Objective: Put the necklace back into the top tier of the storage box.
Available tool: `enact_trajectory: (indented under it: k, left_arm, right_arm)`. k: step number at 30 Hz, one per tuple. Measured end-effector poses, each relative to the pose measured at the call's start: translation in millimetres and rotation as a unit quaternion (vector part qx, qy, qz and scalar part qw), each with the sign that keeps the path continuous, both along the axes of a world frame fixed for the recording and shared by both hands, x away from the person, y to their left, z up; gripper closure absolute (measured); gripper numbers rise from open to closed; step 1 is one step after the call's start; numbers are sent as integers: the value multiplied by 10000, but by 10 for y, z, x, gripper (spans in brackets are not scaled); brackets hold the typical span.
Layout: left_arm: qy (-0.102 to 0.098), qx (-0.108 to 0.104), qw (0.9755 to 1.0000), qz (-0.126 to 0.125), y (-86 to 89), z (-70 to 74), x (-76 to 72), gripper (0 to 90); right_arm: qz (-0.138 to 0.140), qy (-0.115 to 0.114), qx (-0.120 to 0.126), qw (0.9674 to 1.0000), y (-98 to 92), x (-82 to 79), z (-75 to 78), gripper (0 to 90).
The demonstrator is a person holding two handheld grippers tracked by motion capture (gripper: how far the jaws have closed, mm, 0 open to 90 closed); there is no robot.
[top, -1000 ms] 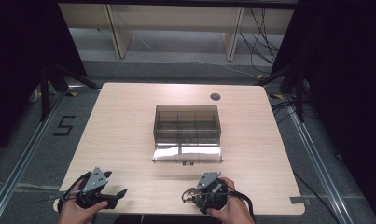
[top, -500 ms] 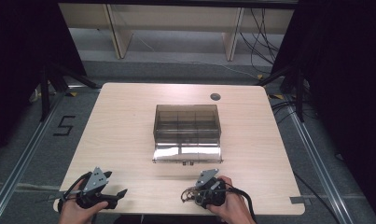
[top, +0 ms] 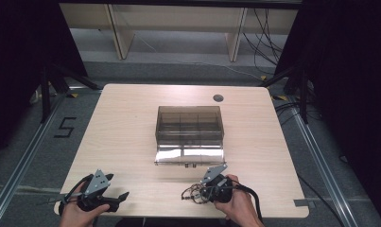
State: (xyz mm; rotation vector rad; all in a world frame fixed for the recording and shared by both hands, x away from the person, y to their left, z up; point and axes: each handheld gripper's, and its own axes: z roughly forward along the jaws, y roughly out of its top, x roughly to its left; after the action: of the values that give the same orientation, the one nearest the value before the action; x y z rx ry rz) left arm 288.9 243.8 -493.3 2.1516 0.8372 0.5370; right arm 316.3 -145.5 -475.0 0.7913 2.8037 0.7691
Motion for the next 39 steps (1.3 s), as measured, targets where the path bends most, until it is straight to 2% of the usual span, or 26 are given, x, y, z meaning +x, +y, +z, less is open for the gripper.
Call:
enact_trajectory:
  k: [2, 5, 10, 11, 12, 14, 16, 17, 18, 19, 20, 21, 22, 23, 24, 26, 28, 29, 30, 32, 33, 34, 36, 37, 38, 39]
  left_arm:
    - [8, -26, 10000, 29, -3, -2, -2, 157]
    - [70, -104, 9999, 79, -16, -13, -10, 157]
    - [-16, -4, 10000, 5, 3, 3, 0, 158]
    - [51, 23, 10000, 81, 6, 13, -4, 157]
    - [-12, 10, 10000, 37, 13, 8, 4, 157]
    - [23, 61, 10000, -20, 21, 12, 3, 157]
    - [45, 23, 10000, 15, 16, 3, 1, 157]
    - [59, 92, 9999, -9, 20, 9, 3, 157]
    - [64, 77, 9999, 0, 19, 7, 3, 157]
    - [-36, -39, 10000, 55, 8, -8, 15, 158]
    - [-61, -2, 10000, 29, 14, -6, 23, 157]
    - [15, -6, 10000, 39, 12, -2, 18, 158]
    - [101, -84, 9998, 162, -3, -10, 7, 157]
    - [64, -35, 9999, 70, 4, -8, 21, 157]
    - [7, 81, 10000, 8, 14, -2, 31, 157]
    - [4, 91, 10000, -6, 11, 0, 33, 157]
    - [71, 117, 9999, -56, 8, 8, 27, 157]
    - [2, 7, 10000, 2, -12, -9, 32, 157]
    - [87, 14, 10000, 13, -12, -8, 22, 157]
    - [97, -108, 9998, 102, -30, -22, 23, 157]
    - [-57, -36, 10000, -37, -17, -23, 52, 157]
    - [9, -155, 9999, 13, -31, -33, 40, 157]
    - [56, 37, 10000, -14, -20, -12, 37, 157]
    - [109, -31, 9999, 92, -33, -23, 30, 157]
    - [135, -129, 9998, 90, -45, -27, 25, 157]
    - [62, -46, 10000, 4, -36, -18, 34, 157]
  right_arm:
    - [54, -211, -56, 9997, -2, 14, 7, 892]
    - [118, -207, -111, 9997, -9, 12, 74, 894]
    - [224, -288, -186, 9992, -12, 30, 151, 894]
    - [222, -334, -190, 9990, -23, 39, 203, 895]
    - [267, -397, -217, 9986, -33, 36, 244, 895]
    - [338, -372, -209, 9985, -42, 38, 318, 895]
    - [236, -320, -217, 9990, -52, 13, 409, 895]
    - [314, -447, -234, 9982, -52, 9, 449, 895]
    - [358, -431, -237, 9981, -49, 13, 485, 895]
    - [420, -434, -234, 9979, -45, 15, 525, 895]
    - [381, -493, -214, 9978, -35, 10, 576, 895]
    - [357, -503, -202, 9979, -31, 9, 609, 895]
    - [416, -543, -189, 9975, -23, 21, 651, 895]
    - [336, -515, -203, 9979, -13, 14, 696, 895]
    - [465, -570, -213, 9971, -11, 29, 741, 895]
    - [484, -562, -207, 9970, -9, 30, 787, 895]
    - [498, -567, -212, 9969, -11, 23, 925, 895]
    - [552, -576, -209, 9966, -11, 27, 966, 895]
    - [499, -570, -225, 9969, -13, 19, 1010, 894]
    - [553, -552, -179, 9968, -14, 18, 1086, 894]
    - [580, -595, -177, 9964, -15, 20, 1125, 895]
    - [657, -649, -172, 9956, -10, 27, 1157, 895]
    - [704, -649, -173, 9953, -4, 23, 1233, 895]
    - [717, -660, -170, 9951, 2, 29, 1268, 894]
    - [730, -672, -164, 9949, 9, 32, 1301, 895]
    - [691, -673, -166, 9952, 15, 28, 1336, 895]
